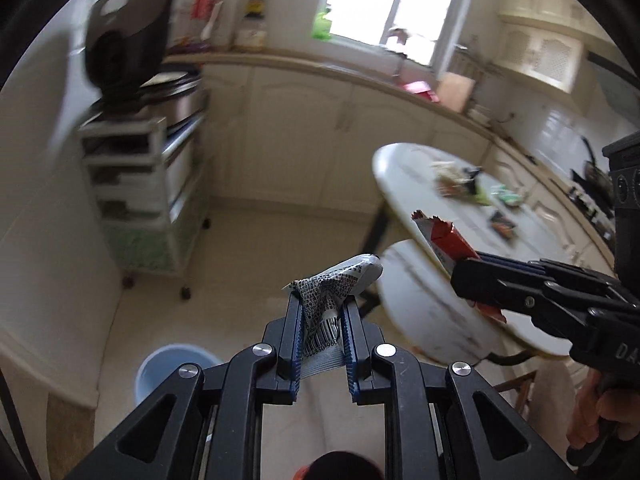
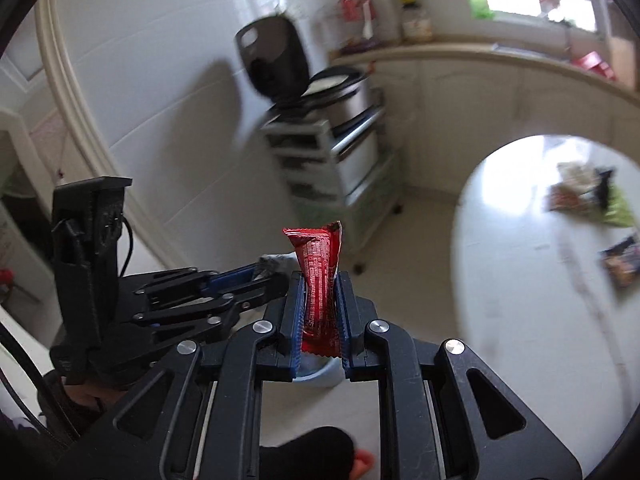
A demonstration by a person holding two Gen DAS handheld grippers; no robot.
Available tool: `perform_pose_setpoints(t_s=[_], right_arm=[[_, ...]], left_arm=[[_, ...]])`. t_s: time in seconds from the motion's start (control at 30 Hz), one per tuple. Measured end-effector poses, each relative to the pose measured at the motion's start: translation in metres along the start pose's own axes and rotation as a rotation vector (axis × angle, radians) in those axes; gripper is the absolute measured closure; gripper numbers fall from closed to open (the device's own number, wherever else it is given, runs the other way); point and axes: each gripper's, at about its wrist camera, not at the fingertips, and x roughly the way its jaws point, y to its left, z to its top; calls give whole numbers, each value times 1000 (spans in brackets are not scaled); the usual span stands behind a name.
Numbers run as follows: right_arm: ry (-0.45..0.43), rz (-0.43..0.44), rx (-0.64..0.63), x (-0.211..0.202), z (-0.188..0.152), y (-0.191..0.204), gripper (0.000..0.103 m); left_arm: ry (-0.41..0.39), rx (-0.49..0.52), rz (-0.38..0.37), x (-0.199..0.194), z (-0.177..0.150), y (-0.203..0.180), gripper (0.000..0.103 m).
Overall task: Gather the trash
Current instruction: 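Carry both wrappers over the blue bin and open both tools to drop them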
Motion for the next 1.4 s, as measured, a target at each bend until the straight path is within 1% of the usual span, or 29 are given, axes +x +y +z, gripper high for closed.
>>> perform_pose_setpoints(t_s=[0.13, 0.23, 0.3, 0.4, 0.43, 0.57, 0.63, 0.67, 0.73, 0.8, 0.83, 0.87, 0.9, 0.97, 1.0, 1.07, 1.13, 1.2, 1.23, 1.27, 1.3, 1.33, 1.37, 1.4], right_arm=[[110, 48, -23, 75, -5, 25, 88], [180, 64, -34, 125, -11, 35, 88], [220, 68, -40, 153, -16, 40, 88], [277, 75, -44, 190, -24, 42, 88], [301, 73, -47, 204, -27, 42, 88], [350, 80, -25, 237, -33, 35, 88], [367, 82, -19, 249, -35, 34, 88], [376, 80, -18, 255, -36, 33, 88], [382, 89, -8, 263, -36, 32, 88], [388, 89, -3, 270, -36, 32, 88], [388, 93, 0, 273, -36, 32, 88], [388, 95, 1, 275, -35, 32, 88], [388, 95, 1, 278, -34, 32, 88], [383, 105, 3, 282, -32, 34, 88], [380, 109, 1, 280, -32, 36, 88], [371, 118, -5, 280, -30, 39, 86], [364, 127, -3, 279, -30, 43, 85], [351, 137, -3, 279, -27, 48, 81], [344, 152, -1, 279, -25, 50, 81], [334, 163, 5, 278, -22, 52, 76], [323, 174, 11, 276, -20, 53, 70], [302, 179, 13, 271, -17, 55, 60], [277, 177, 10, 265, -15, 56, 55], [255, 176, 3, 258, -12, 57, 53]], left_arm=[[56, -99, 63, -1, -28, 61, 89], [105, -164, 91, 3, -45, 99, 89], [139, -191, 111, 10, -51, 116, 89], [192, -237, 121, 20, -63, 146, 89], [208, -244, 129, 25, -64, 150, 89], [265, -277, 152, 41, -68, 176, 88], [283, -277, 180, 44, -67, 187, 84], [285, -284, 191, 50, -61, 185, 83], [297, -306, 198, 57, -54, 189, 73], [298, -307, 226, 65, -48, 193, 60], [299, -308, 237, 70, -45, 191, 57], [298, -311, 241, 69, -44, 190, 50], [292, -321, 248, 70, -42, 195, 47], [279, -338, 264, 62, -40, 197, 47], [274, -346, 272, 69, -38, 190, 46], [254, -362, 293, 65, -39, 185, 42], [223, -375, 311, 50, -38, 183, 41], [203, -384, 323, 35, -43, 180, 35], [194, -386, 329, 28, -43, 178, 35], [184, -387, 338, 21, -44, 175, 35], [177, -387, 344, 14, -48, 172, 35], [174, -387, 354, 8, -49, 169, 34], [169, -388, 360, 2, -50, 165, 34], [160, -389, 360, -5, -52, 160, 34]])
